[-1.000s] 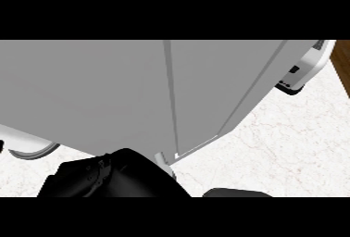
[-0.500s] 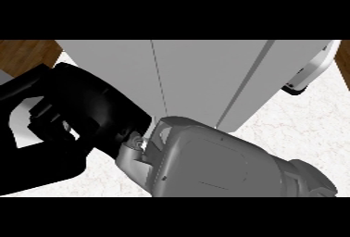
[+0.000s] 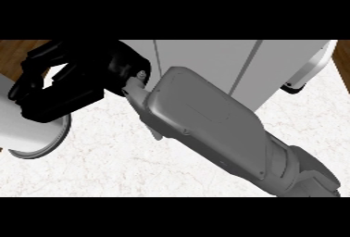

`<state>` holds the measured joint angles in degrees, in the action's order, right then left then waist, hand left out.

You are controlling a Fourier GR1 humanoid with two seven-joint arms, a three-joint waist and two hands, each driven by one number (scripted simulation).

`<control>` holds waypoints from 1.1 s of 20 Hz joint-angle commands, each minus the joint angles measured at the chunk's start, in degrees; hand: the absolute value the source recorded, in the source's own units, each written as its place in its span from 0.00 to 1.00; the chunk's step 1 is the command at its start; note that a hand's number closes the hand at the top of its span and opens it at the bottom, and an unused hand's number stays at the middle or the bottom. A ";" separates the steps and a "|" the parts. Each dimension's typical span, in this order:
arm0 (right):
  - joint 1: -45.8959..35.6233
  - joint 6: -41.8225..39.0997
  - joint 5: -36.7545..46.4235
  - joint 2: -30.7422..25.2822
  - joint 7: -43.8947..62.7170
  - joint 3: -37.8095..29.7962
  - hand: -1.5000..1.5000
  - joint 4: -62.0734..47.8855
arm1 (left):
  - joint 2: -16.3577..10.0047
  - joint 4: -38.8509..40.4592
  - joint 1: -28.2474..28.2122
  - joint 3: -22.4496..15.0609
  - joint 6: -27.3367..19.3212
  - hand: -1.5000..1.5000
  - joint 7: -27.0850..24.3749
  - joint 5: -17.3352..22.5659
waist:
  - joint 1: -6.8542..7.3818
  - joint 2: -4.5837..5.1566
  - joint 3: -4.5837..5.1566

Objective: Pick up the wine, place it into the cabinet and close the cabinet

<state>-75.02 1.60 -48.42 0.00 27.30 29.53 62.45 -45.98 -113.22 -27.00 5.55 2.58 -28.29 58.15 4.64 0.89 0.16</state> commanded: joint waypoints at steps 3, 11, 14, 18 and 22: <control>-1.95 -5.03 4.92 -2.07 -11.25 -5.29 1.00 -14.45 | -1.49 0.36 1.15 3.76 -0.50 0.00 3.13 2.27 | -1.72 0.06 -0.11; -0.39 -4.45 6.78 -6.60 -17.16 -7.52 1.00 -21.13 | -0.78 0.12 -1.34 3.47 3.73 0.00 2.98 2.04 | -1.51 0.30 -0.04; 1.47 -6.61 6.94 -7.64 -18.63 -7.16 1.00 -21.03 | -0.20 -1.08 0.26 2.54 3.31 0.00 3.33 2.78 | -2.86 0.43 -0.09; 3.31 -5.56 7.33 -8.28 -21.52 -7.86 1.00 -22.11 | -0.05 -2.39 0.76 1.88 2.96 0.00 4.06 3.52 | -3.63 0.74 -0.09; 3.24 -6.57 6.36 -9.06 -22.50 -7.84 1.00 -21.68 | 0.25 -4.08 1.86 -0.42 1.15 0.00 5.31 3.19 | -5.39 0.85 -0.16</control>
<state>-75.26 -9.56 -44.11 0.05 6.67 26.44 48.20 -46.14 -116.09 -25.80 7.01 4.74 -23.96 61.39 3.49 -1.32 2.26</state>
